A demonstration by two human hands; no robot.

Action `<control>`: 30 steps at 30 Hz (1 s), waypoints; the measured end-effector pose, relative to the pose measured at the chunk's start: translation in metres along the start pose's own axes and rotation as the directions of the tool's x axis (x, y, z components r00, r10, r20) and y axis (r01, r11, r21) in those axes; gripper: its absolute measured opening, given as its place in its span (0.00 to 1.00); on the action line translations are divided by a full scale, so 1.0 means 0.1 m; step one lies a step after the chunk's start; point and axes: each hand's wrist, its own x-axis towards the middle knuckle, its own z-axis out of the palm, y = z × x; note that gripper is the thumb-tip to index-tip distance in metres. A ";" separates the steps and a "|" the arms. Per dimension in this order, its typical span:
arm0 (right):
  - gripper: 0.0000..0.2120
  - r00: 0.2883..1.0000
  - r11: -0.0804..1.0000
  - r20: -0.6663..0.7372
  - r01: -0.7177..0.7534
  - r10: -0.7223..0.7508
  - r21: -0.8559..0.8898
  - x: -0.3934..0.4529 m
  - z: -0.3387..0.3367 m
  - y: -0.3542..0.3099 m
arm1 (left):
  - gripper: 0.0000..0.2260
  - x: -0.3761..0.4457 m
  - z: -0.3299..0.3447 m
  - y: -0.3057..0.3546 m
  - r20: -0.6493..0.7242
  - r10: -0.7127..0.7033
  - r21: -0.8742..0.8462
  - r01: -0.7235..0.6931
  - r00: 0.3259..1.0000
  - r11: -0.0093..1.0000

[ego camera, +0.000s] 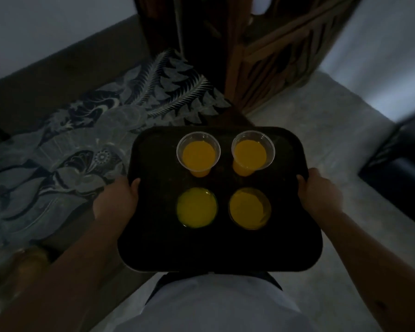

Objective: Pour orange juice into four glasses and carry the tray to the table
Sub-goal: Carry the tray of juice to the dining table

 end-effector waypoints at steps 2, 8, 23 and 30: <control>0.17 0.998 0.998 -0.006 -0.067 0.067 0.019 -0.24 0.03 0.24 | 0.22 0.00 0.04 0.10 0.012 0.086 0.009 -0.086 0.996 0.996; 0.16 0.960 0.959 -0.030 -0.275 0.277 0.074 -1.06 0.06 0.98 | 0.23 -0.13 0.13 0.62 0.063 0.333 0.018 -0.335 0.941 0.942; 0.16 0.601 0.603 -0.080 -0.770 0.795 0.211 -3.35 0.02 2.65 | 0.17 -1.40 0.42 2.73 0.228 0.734 0.109 -0.766 0.640 0.634; 0.14 0.317 0.303 -0.005 -0.903 0.948 0.305 -4.52 0.08 3.34 | 0.23 -2.51 0.83 3.71 0.265 0.857 0.141 -0.897 0.442 0.419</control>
